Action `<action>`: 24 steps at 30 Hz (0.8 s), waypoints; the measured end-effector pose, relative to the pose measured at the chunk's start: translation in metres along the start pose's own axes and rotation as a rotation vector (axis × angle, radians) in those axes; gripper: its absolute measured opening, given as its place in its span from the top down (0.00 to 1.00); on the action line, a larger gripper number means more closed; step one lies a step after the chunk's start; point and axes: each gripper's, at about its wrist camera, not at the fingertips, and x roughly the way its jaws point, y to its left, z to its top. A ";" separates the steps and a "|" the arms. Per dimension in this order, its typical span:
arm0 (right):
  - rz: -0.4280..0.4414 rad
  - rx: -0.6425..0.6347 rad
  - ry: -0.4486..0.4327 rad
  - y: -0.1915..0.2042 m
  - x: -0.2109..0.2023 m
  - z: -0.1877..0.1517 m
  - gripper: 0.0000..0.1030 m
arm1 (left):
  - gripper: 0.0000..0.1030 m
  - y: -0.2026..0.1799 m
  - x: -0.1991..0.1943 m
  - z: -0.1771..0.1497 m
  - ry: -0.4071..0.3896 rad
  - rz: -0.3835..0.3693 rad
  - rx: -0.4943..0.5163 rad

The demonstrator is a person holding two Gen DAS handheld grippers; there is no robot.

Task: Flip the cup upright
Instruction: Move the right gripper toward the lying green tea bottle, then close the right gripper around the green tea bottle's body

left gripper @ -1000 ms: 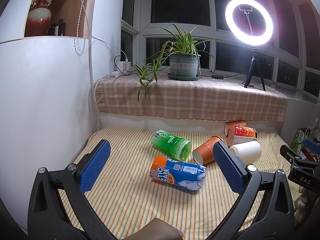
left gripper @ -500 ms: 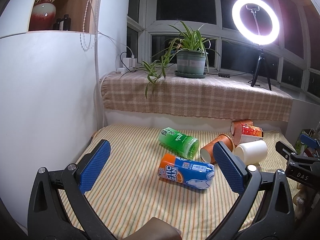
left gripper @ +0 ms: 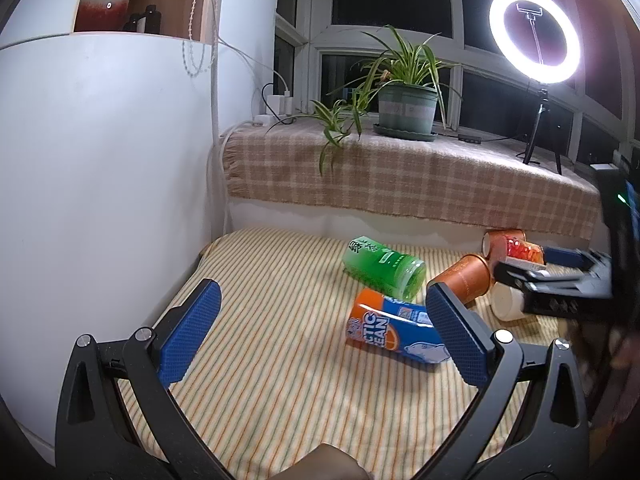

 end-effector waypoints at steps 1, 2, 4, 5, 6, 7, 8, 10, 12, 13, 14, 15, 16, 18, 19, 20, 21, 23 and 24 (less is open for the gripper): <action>0.016 -0.012 0.016 0.002 0.008 0.005 0.01 | 0.00 0.002 0.000 -0.001 0.000 0.004 0.001; 0.029 -0.025 0.032 0.005 0.015 0.011 0.01 | 0.00 0.003 -0.001 -0.002 0.002 0.005 0.001; 0.055 -0.047 0.058 0.009 0.029 0.020 0.02 | 0.00 0.004 -0.001 -0.004 0.006 0.012 0.003; 0.067 -0.053 0.069 0.011 0.035 0.024 0.02 | 0.00 0.005 -0.001 -0.005 0.009 0.016 0.004; 0.081 -0.062 0.087 0.013 0.043 0.029 0.02 | 0.00 0.006 0.000 -0.006 0.014 0.019 0.004; 0.095 -0.071 0.110 0.015 0.052 0.033 0.03 | 0.00 0.007 0.001 -0.006 0.020 0.022 0.004; 0.101 -0.080 0.131 0.016 0.061 0.037 0.04 | 0.00 0.007 0.002 -0.007 0.024 0.024 0.003; 0.121 -0.102 0.181 0.021 0.081 0.044 0.06 | 0.00 0.008 0.002 -0.008 0.030 0.032 0.003; 0.132 -0.122 0.215 0.026 0.094 0.048 0.06 | 0.00 0.010 0.003 -0.009 0.035 0.039 0.004; 0.139 -0.132 0.228 0.029 0.101 0.051 0.06 | 0.00 0.011 0.004 -0.009 0.039 0.043 0.004; 0.156 -0.143 0.247 0.033 0.108 0.053 0.06 | 0.00 0.011 0.004 -0.009 0.043 0.047 0.005; 0.168 -0.151 0.263 0.035 0.113 0.054 0.06 | 0.00 0.012 0.005 -0.009 0.046 0.049 0.005; 0.165 -0.159 0.274 0.038 0.119 0.055 0.07 | 0.00 0.013 0.005 -0.009 0.049 0.051 0.005; 0.162 -0.180 0.308 0.044 0.133 0.057 0.07 | 0.00 0.014 0.006 -0.010 0.055 0.058 0.008; 0.165 -0.189 0.323 0.047 0.139 0.059 0.07 | 0.00 0.015 0.006 -0.010 0.058 0.059 0.008; 0.163 -0.195 0.330 0.048 0.143 0.059 0.07 | 0.00 0.015 0.007 -0.011 0.061 0.060 0.008; 0.160 -0.206 0.343 0.051 0.148 0.059 0.07 | 0.00 0.016 0.007 -0.010 0.064 0.062 0.007; 0.166 -0.221 0.369 0.056 0.159 0.060 0.07 | 0.00 0.017 0.008 -0.011 0.066 0.063 0.007; 0.169 -0.225 0.385 0.058 0.165 0.059 0.07 | 0.00 0.018 0.008 -0.011 0.066 0.065 0.008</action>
